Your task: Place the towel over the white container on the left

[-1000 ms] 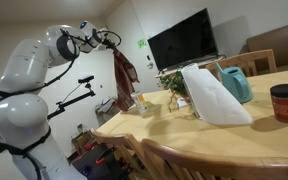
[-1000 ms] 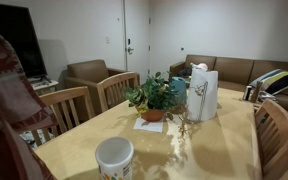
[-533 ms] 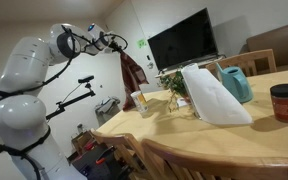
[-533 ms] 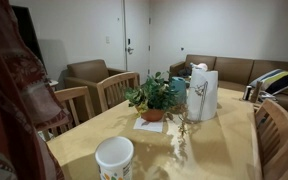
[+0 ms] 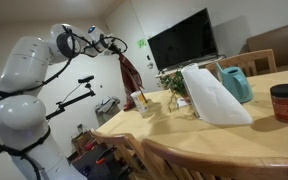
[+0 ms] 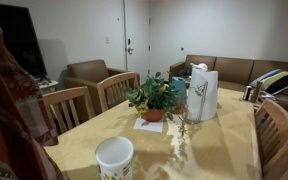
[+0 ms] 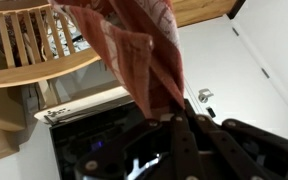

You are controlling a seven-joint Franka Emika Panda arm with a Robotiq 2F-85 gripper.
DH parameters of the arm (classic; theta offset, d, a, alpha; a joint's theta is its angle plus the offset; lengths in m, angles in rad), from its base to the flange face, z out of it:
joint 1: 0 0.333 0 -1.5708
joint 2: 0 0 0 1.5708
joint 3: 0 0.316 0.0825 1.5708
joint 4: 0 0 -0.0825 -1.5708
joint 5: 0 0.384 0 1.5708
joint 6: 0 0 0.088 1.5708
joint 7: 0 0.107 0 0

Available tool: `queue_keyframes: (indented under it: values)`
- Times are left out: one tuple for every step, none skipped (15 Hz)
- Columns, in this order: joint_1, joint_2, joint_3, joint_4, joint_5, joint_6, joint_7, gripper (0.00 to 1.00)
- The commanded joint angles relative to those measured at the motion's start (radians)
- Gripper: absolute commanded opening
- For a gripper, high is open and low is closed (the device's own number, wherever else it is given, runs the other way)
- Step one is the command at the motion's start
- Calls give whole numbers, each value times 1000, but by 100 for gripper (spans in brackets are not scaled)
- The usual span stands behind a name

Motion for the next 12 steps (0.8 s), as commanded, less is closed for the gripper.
queue_keyframes:
  values:
    - [9,-5,3,-2,-7,-3,-10,2]
    - [11,-7,11,-4,-7,1,-22,2]
    - [22,-11,10,-6,-13,2,-27,2]
    - [29,-12,18,-8,-15,2,-40,2]
    - [33,-11,33,-11,-12,8,-59,2]
    - [43,-14,37,-17,-19,11,-69,2]
    - [45,-19,52,-26,-20,17,-92,2]
    - [46,-23,68,-35,-16,25,-114,2]
    - [51,-27,72,-41,-19,29,-120,2]
    - [43,-33,99,-56,-8,42,-153,2]
    - [37,-36,118,-67,-2,55,-174,2]
    - [22,-42,153,-88,13,81,-211,2]
